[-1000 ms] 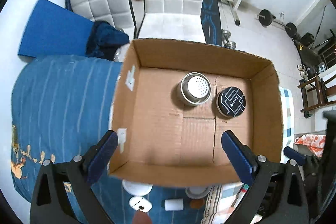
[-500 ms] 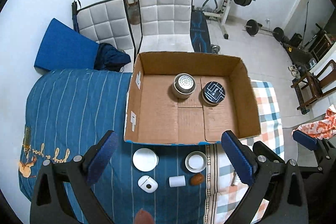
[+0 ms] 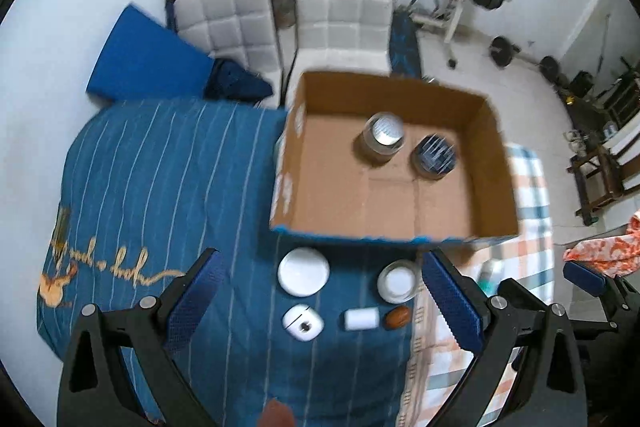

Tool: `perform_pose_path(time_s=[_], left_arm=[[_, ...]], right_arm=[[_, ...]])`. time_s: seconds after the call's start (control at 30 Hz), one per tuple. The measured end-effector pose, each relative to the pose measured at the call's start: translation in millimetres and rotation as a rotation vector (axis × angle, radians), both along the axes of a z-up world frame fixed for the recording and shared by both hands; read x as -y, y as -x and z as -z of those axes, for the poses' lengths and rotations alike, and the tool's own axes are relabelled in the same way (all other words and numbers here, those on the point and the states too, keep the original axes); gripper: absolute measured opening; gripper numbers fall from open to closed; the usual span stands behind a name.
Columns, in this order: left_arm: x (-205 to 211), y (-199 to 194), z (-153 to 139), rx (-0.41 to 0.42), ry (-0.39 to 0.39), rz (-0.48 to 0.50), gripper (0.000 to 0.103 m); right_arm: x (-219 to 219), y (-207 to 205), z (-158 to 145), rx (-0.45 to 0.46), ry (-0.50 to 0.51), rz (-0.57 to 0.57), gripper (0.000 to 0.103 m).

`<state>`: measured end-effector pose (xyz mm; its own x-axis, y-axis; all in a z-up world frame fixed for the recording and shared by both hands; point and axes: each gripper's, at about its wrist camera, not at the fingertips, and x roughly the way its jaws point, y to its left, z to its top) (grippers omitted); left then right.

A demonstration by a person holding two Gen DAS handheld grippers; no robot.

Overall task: Organize rigid objects
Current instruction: 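Grasp the white cream jar with the left tool while the right tool grasps the white round lid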

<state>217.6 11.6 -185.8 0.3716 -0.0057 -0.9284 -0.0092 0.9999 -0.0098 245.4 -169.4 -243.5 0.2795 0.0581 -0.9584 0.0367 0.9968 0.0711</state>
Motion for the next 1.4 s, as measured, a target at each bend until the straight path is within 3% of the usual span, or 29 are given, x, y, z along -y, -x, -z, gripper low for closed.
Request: perform_pose_path(time_s=[0.33, 0.5, 0.63, 0.7, 0.8, 0.87, 0.93, 0.97, 1.4], left_arm=[[-36.5, -7.8, 138.5, -0.295, -0.059, -0.083, 0.101], [-43.0, -17.8, 192.9, -0.415, -0.021, -0.095, 0.101], [-41.6, -30.1, 217.6, -0.459, -0.016, -0.091, 0.1], [-40.0, -35.5, 228.0, -0.479, -0.009, -0.084, 0.1], [-36.0, -40.6, 238.5, -0.49, 0.005, -0.061, 0.098], [-32.3, -42.3, 243.9, -0.489, -0.018, -0.041, 0.09], [-29.0, -42.0, 248.2, -0.497, 0.003, -0.023, 0.069], [-26.7, -40.3, 249.8, -0.505, 0.017, -0.02, 0.066], [-8.8, 19.2, 244.2, -0.512, -0.023, 0.028, 0.066]], right_arm=[[-26.9, -15.9, 157.1, -0.27, -0.055, 0.027, 0.103], [-34.7, -25.2, 197.1, -0.307, -0.082, 0.074, 0.103], [-40.5, -31.5, 224.3, -0.346, -0.074, 0.104, 0.099], [-40.0, -32.4, 230.7, -0.341, -0.065, 0.122, 0.096], [-40.2, -32.5, 232.9, -0.33, -0.058, 0.124, 0.084], [-40.5, -31.7, 232.2, -0.336, -0.055, 0.119, 0.077], [-41.3, -29.9, 231.6, -0.347, -0.058, 0.108, 0.07], [-41.8, -28.2, 231.4, -0.35, -0.05, 0.103, 0.07], [-25.1, 17.6, 234.2, -0.423, -0.031, 0.065, 0.07]])
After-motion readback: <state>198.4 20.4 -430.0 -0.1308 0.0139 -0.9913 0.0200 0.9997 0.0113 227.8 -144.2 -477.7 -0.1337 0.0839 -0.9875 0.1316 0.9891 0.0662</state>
